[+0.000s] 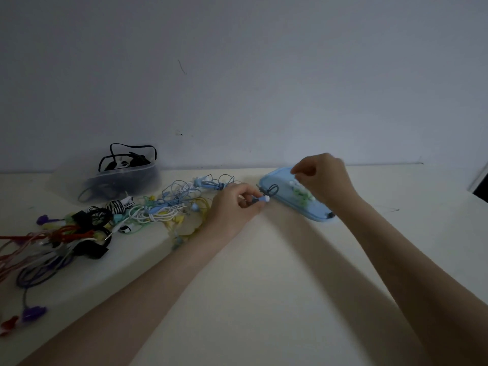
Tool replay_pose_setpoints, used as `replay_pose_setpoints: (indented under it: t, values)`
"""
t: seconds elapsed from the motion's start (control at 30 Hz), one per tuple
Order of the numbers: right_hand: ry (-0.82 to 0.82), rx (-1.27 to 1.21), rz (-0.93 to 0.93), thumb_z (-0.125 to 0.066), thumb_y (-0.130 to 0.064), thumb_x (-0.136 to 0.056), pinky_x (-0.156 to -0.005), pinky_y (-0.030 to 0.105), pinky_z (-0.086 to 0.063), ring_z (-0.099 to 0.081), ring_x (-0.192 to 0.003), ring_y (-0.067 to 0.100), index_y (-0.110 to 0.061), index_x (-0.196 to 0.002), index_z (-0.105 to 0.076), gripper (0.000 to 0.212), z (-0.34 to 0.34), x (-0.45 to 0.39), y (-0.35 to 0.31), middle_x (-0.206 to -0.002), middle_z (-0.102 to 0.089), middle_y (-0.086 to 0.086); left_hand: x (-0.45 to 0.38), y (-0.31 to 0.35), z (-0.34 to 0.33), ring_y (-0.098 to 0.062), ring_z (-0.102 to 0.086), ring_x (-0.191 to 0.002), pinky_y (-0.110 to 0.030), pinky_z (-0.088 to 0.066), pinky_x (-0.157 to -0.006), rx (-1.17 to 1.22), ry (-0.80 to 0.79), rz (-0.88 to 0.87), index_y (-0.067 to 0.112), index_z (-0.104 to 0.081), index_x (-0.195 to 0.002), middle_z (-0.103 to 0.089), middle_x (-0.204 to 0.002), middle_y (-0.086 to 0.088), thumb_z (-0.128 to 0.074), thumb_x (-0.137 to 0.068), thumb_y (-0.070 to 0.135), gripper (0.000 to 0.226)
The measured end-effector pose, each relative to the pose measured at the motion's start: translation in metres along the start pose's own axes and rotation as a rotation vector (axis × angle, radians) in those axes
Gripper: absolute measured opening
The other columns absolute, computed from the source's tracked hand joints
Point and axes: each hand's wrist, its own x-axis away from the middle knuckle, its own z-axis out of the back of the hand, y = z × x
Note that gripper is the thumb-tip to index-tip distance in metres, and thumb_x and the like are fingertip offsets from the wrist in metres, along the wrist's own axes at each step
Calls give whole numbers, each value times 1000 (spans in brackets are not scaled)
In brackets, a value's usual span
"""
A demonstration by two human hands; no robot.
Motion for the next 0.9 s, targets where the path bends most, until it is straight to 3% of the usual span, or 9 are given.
replay_pose_setpoints:
  t: [0.13, 0.2, 0.33, 0.5, 0.67, 0.8, 0.9]
  values:
    - [-28, 231, -128, -57, -3, -82, -70, 30, -45, -63, -89, 34, -6, -89, -73, 17, 14, -6, 23, -90, -70, 17, 0, 1, -1, -2, -47, -73, -6, -33, -63, -136, 26, -101, 18, -67, -77, -51, -84, 9, -74, -77, 22, 9]
    - [-98, 307, -219, -65, -9, -80, -69, 30, -42, -61, -93, 35, -6, -90, -70, 12, 17, -7, 30, -94, -68, 17, -1, 1, -1, -11, -49, -85, -14, -34, -69, -176, 2, -121, 21, -65, -77, -55, -88, 5, -73, -78, 23, 9]
    - [-232, 372, -293, -71, -14, -76, -72, 31, -44, -58, -96, 35, -4, -100, -64, 27, 17, -10, 33, -104, -63, 18, -1, 2, 1, -17, -54, -88, -27, -41, -74, -102, -27, -84, 19, -66, -80, -60, -94, -5, -74, -77, 18, 9]
    - [-265, 372, -307, -72, -9, -75, -67, 27, -39, -59, -92, 34, 1, -102, -64, 30, 16, -13, 32, -105, -61, 21, -1, -1, 0, -17, -54, -91, -24, -41, -75, -96, -49, -61, 20, -64, -80, -59, -98, -6, -74, -75, 14, 13]
    - [-308, 381, -292, -67, -4, -76, -67, 28, -43, -59, -90, 31, 1, -100, -66, 24, 14, -13, 34, -104, -63, 20, -2, -2, 0, -12, -52, -102, -4, -34, -74, -98, -67, -50, 22, -63, -82, -59, -105, 1, -69, -76, 5, 19]
    - [-297, 386, -239, -63, 0, -78, -68, 29, -46, -61, -91, 31, 1, -97, -68, 19, 14, -12, 34, -101, -64, 19, -4, -2, 3, -10, -52, -101, -11, -39, -73, -61, 5, 11, 22, -62, -93, -57, -108, 4, -54, -81, -2, 28]
    - [-159, 305, -129, -58, 3, -80, -75, 32, -50, -63, -89, 32, 0, -89, -71, 15, 18, -12, 28, -93, -68, 19, -8, -5, 1, -13, -53, -103, -16, -39, -82, -190, -68, 5, 16, -60, -114, -53, -115, 2, -53, -86, 1, 33]
